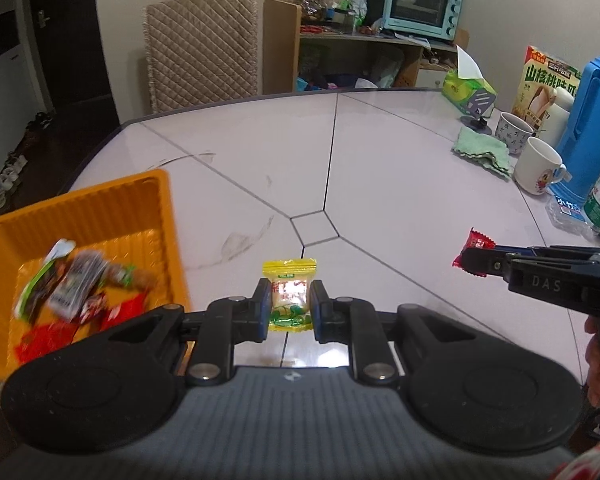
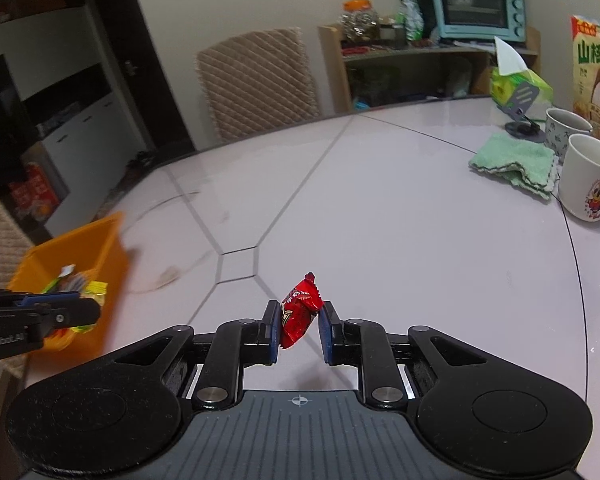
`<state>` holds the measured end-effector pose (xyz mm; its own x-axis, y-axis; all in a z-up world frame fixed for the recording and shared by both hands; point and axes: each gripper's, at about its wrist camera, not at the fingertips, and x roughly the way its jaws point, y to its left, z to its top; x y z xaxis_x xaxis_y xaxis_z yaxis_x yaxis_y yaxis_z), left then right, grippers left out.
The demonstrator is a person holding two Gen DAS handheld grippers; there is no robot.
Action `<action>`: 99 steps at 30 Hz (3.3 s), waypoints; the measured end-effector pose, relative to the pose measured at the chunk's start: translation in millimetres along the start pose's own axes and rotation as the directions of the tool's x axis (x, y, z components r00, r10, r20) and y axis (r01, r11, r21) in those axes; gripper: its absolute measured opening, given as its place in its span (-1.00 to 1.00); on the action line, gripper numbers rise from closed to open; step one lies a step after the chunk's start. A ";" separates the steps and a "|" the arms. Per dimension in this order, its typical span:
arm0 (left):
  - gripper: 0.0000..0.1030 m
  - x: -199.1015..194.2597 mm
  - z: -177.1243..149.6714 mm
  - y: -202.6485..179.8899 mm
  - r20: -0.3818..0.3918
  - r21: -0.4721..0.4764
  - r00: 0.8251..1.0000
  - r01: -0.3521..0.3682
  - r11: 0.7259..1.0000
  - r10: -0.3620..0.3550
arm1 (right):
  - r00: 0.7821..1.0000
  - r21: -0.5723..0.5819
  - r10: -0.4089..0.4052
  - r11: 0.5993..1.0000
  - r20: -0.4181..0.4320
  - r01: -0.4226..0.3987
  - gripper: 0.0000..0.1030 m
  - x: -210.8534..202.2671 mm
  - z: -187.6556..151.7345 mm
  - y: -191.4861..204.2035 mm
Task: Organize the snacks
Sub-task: 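Carry the yellow candy and red candy over the orange tray with both tools, then open both tools to drop the yellow and red candies into the tray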
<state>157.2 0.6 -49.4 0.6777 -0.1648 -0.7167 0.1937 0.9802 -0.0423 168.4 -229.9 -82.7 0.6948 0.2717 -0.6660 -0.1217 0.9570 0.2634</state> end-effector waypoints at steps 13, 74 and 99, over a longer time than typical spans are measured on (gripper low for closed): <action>-0.65 -91.5 -52.2 24.4 0.023 -0.097 0.992 -0.120 0.988 0.123 | 0.976 -0.107 0.219 0.970 -0.016 -0.220 -0.60 -58.6 -31.6 59.3; -0.65 3.9 19.8 294.1 -0.026 -0.120 0.994 -0.106 0.987 0.104 | 0.991 -0.153 0.124 0.980 -0.047 -0.129 0.01 167.1 49.3 261.1; 0.39 -28.6 15.1 277.0 -0.015 -0.151 0.996 -0.091 0.984 0.090 | 0.991 -0.087 0.127 0.988 -0.053 -0.131 0.64 99.3 22.7 245.1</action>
<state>202.2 275.1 -30.2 0.6814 -0.0740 -0.7282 0.0215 0.9965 -0.0812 223.7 29.3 -68.3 0.6350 0.3956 -0.6635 -0.2727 0.9184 0.2867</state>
